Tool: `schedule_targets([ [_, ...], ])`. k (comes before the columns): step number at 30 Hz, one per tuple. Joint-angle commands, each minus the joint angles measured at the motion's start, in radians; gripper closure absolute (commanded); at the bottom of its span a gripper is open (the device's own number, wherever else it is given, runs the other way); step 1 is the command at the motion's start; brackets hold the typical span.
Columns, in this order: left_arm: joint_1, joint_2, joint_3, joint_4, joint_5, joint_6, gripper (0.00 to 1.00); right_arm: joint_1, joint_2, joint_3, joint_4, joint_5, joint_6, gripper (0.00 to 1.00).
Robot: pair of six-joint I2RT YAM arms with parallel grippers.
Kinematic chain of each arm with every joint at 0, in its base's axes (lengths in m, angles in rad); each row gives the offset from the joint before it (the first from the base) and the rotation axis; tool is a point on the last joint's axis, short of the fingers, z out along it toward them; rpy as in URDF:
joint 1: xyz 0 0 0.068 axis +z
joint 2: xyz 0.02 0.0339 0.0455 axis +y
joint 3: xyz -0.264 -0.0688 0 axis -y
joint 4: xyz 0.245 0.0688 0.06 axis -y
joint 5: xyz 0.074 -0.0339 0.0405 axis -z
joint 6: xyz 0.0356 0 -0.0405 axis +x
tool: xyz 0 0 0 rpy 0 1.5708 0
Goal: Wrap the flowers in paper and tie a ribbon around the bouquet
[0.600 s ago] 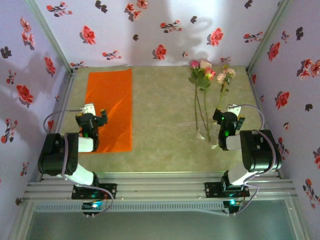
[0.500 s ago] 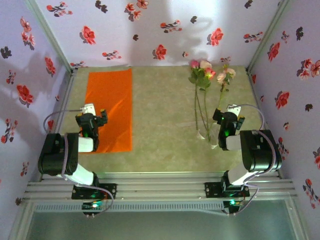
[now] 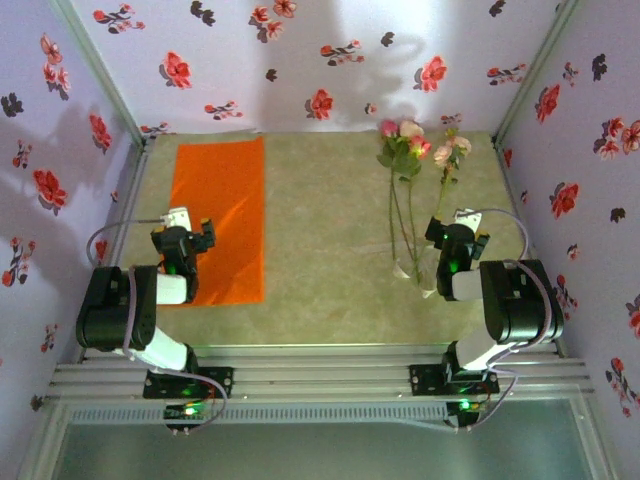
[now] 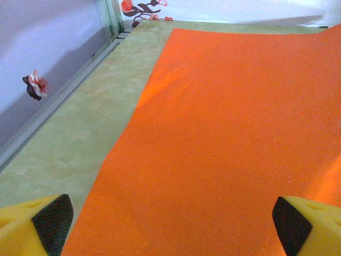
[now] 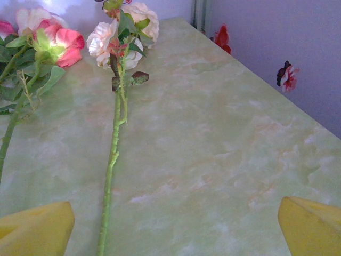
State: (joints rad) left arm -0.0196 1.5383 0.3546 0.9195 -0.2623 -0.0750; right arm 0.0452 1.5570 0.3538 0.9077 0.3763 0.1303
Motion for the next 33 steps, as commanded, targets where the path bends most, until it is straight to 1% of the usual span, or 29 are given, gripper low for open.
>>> schedule_targets([
  [1,-0.005,0.006,0.014,0.021,-0.028,0.017,0.00,-0.004,-0.003,0.010,0.009,-0.005,-0.008,0.01],
  [12,-0.005,0.007,0.018,0.013,-0.031,0.015,0.00,-0.004,-0.002,0.011,0.010,-0.006,-0.008,0.01],
  [14,-0.006,0.003,0.009,0.025,-0.031,0.016,0.00,-0.004,-0.009,0.003,0.031,0.000,-0.010,0.01],
  [16,-0.033,-0.041,-0.015,0.036,-0.080,0.030,0.00,0.013,-0.057,-0.024,0.025,0.006,-0.023,0.01],
  [17,-0.051,-0.063,-0.027,0.055,-0.088,0.068,0.00,0.029,-0.065,-0.043,0.065,-0.002,-0.054,0.01],
  [18,-0.096,-0.110,-0.030,0.040,-0.163,0.102,0.00,0.089,-0.081,-0.063,0.136,0.104,-0.125,0.01],
  [19,-0.133,-0.173,-0.029,-0.006,-0.219,0.132,0.00,0.152,-0.130,-0.061,0.100,0.226,-0.161,0.01],
  [20,-0.157,-0.231,-0.021,-0.050,-0.249,0.148,0.00,0.187,-0.192,-0.047,0.034,0.258,-0.192,0.01],
  [22,-0.188,-0.357,0.007,-0.112,-0.311,0.103,0.00,0.219,-0.370,0.018,-0.122,0.223,-0.196,0.01],
  [23,-0.203,-0.409,0.041,-0.169,-0.326,0.100,0.00,0.220,-0.430,0.073,-0.214,0.221,-0.155,0.01],
  [24,-0.221,-0.449,0.104,-0.268,-0.347,0.083,0.00,0.221,-0.476,0.164,-0.352,0.239,-0.089,0.01],
  [25,-0.232,-0.472,0.181,-0.402,-0.384,0.033,0.00,0.221,-0.494,0.280,-0.547,0.268,0.021,0.01],
  [26,-0.236,-0.491,0.296,-0.637,-0.423,-0.093,0.00,0.211,-0.492,0.391,-0.744,0.256,0.141,0.01],
  [27,-0.229,-0.494,0.435,-0.950,-0.404,-0.242,0.00,0.200,-0.476,0.513,-0.982,0.216,0.278,0.01],
  [28,-0.219,-0.485,0.546,-1.162,-0.338,-0.319,0.00,0.196,-0.451,0.597,-1.169,0.244,0.452,0.01],
  [29,-0.206,-0.465,0.625,-1.293,-0.301,-0.420,0.00,0.170,-0.421,0.653,-1.298,0.223,0.605,0.01],
  [30,-0.165,-0.447,0.660,-1.356,-0.207,-0.505,0.00,0.111,-0.399,0.660,-1.269,-0.004,0.598,0.01],
  [31,-0.110,-0.431,0.677,-1.382,-0.050,-0.544,0.00,0.090,-0.388,0.653,-1.230,-0.137,0.585,0.01],
  [32,-0.065,-0.410,0.693,-1.420,0.082,-0.580,0.00,0.100,-0.375,0.659,-1.214,-0.203,0.583,0.01],
  [33,-0.050,-0.392,0.717,-1.483,0.128,-0.608,0.01,0.147,-0.360,0.681,-1.244,-0.175,0.581,0.03],
])
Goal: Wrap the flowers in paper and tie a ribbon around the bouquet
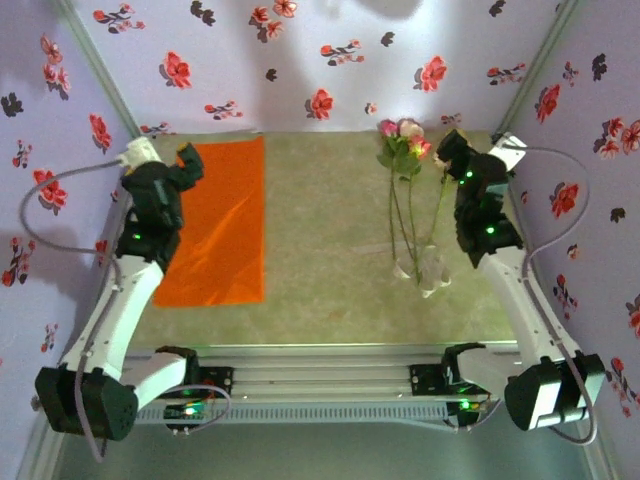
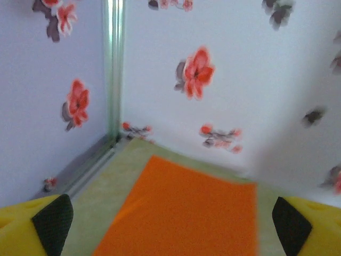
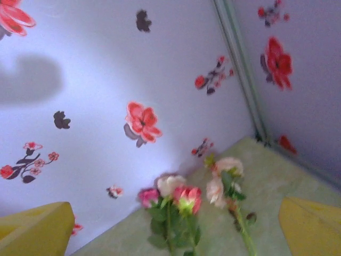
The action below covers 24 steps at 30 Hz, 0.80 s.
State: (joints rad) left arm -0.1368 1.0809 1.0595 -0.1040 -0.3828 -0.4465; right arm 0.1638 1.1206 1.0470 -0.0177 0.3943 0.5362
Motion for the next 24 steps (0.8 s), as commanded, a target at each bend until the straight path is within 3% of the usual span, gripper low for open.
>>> schedule_targets([
  [1,0.071,0.083,0.032,-0.524,0.252,-0.251,0.03,0.079,0.096,0.017,-0.341,-0.173,0.151,0.04],
  [4,0.105,0.173,0.092,-0.754,0.265,-0.280,0.12,0.264,0.205,0.122,-0.443,-0.163,0.048,0.15],
  [6,0.131,0.262,0.128,-0.867,0.273,-0.254,0.18,0.365,0.296,0.156,-0.450,-0.255,0.028,0.23],
  [8,0.162,0.332,0.128,-0.882,0.306,-0.242,0.22,0.464,0.380,0.168,-0.406,-0.339,0.027,0.25],
  [11,0.198,0.459,0.130,-0.830,0.445,-0.236,0.41,0.572,0.550,0.228,-0.340,-0.469,0.070,0.27],
  [14,0.195,0.576,0.148,-0.771,0.520,-0.244,0.58,0.624,0.726,0.305,-0.239,-0.599,0.135,0.32],
  [19,0.195,0.692,0.142,-0.730,0.525,-0.241,0.74,0.656,0.999,0.539,-0.181,-0.723,0.191,0.39],
  [24,0.195,0.707,0.107,-0.702,0.521,-0.231,0.74,0.658,1.140,0.658,-0.180,-0.741,0.243,0.41],
])
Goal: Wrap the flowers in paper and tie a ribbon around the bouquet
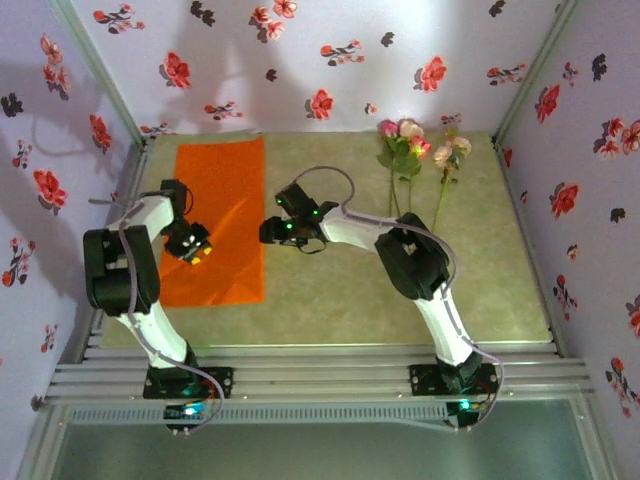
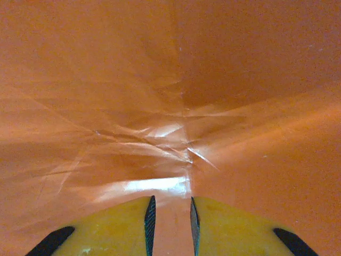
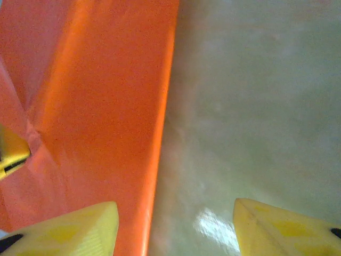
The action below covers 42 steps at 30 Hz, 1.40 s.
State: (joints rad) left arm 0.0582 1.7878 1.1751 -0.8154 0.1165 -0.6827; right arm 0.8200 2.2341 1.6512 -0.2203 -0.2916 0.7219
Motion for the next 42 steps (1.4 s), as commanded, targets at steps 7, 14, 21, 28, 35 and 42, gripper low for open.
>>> schedule_targets([
  [7,-0.037,0.077,-0.029,0.032,0.075,0.049,0.77,0.000,-0.012,-0.003,0.051,-0.009,0.096,0.43],
  [14,-0.109,0.094,-0.081,0.081,0.074,-0.001,0.78,-0.004,0.019,0.001,0.052,-0.071,0.122,0.43],
  [21,-0.154,0.112,-0.066,0.085,0.069,-0.023,0.78,-0.002,0.042,-0.013,0.072,-0.089,0.144,0.48],
  [28,-0.172,0.098,-0.034,0.064,0.049,-0.023,0.77,0.004,0.075,0.032,0.069,-0.104,0.164,0.63],
  [35,-0.176,0.039,-0.036,0.052,0.033,-0.028,0.75,-0.001,0.019,-0.008,0.030,-0.021,0.131,0.88],
  [42,-0.199,-0.102,-0.025,0.015,0.027,-0.044,0.62,-0.099,-0.207,-0.254,0.006,0.100,0.077,0.99],
])
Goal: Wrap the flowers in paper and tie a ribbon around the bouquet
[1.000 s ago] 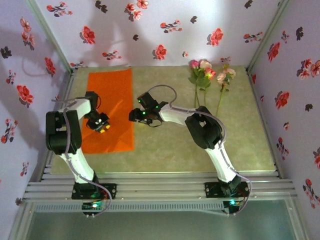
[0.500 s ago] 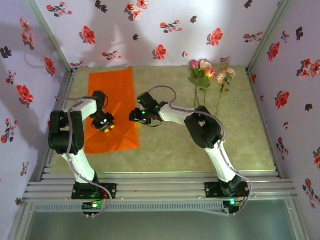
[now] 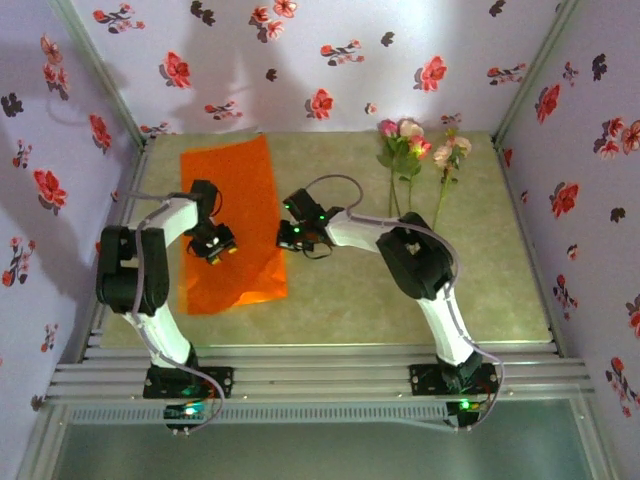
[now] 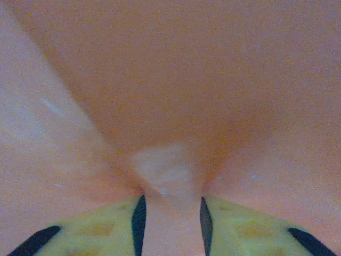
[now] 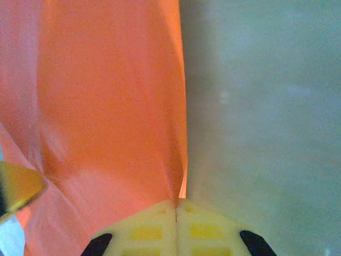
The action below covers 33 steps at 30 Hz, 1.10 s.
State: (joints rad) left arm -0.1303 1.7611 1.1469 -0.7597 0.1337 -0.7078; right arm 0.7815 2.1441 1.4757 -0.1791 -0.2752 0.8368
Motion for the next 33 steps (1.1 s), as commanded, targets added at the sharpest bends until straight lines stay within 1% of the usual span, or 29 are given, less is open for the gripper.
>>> schedule_targets([
  [1,-0.015,-0.086,-0.001,-0.043,0.018,-0.022,0.61,-0.082,-0.152,-0.129,-0.034,0.085,-0.044,1.00],
  [6,-0.030,-0.122,-0.051,-0.005,0.067,-0.047,0.60,-0.175,-0.316,-0.334,-0.045,0.093,-0.070,1.00],
  [9,-0.049,-0.098,-0.087,0.079,0.148,-0.068,0.59,-0.197,-0.351,-0.384,-0.072,0.098,-0.080,0.99],
  [11,-0.074,-0.054,-0.092,0.131,0.199,-0.076,0.59,-0.205,-0.351,-0.391,-0.092,0.111,-0.089,0.88],
  [12,-0.089,-0.030,-0.088,0.153,0.212,-0.081,0.60,-0.209,-0.351,-0.386,-0.113,0.129,-0.097,0.80],
  [14,-0.115,0.009,-0.074,0.170,0.211,-0.090,0.63,-0.215,-0.365,-0.371,-0.172,0.194,-0.118,0.66],
  [15,-0.123,0.025,-0.068,0.166,0.198,-0.098,0.67,-0.218,-0.382,-0.363,-0.197,0.228,-0.135,0.61],
  [16,-0.127,0.037,-0.063,0.159,0.184,-0.105,0.71,-0.216,-0.400,-0.353,-0.227,0.265,-0.155,0.57],
  [19,-0.140,0.065,-0.066,0.151,0.164,-0.108,0.84,-0.197,-0.448,-0.330,-0.285,0.324,-0.200,0.54],
  [22,-0.155,0.083,-0.083,0.155,0.166,-0.105,0.90,-0.121,-0.472,-0.309,-0.310,0.349,-0.275,0.53],
  [24,-0.163,0.077,-0.100,0.164,0.163,-0.111,0.90,-0.056,-0.458,-0.294,-0.295,0.296,-0.322,0.50],
  [26,-0.168,0.065,-0.119,0.174,0.158,-0.120,0.90,0.034,-0.425,-0.272,-0.278,0.257,-0.383,0.43],
  [29,-0.168,0.069,-0.134,0.183,0.155,-0.120,0.90,0.172,-0.357,-0.236,-0.264,0.266,-0.487,0.36],
  [33,-0.169,0.075,-0.139,0.187,0.154,-0.120,0.91,0.274,-0.269,-0.192,-0.246,0.286,-0.555,0.31],
])
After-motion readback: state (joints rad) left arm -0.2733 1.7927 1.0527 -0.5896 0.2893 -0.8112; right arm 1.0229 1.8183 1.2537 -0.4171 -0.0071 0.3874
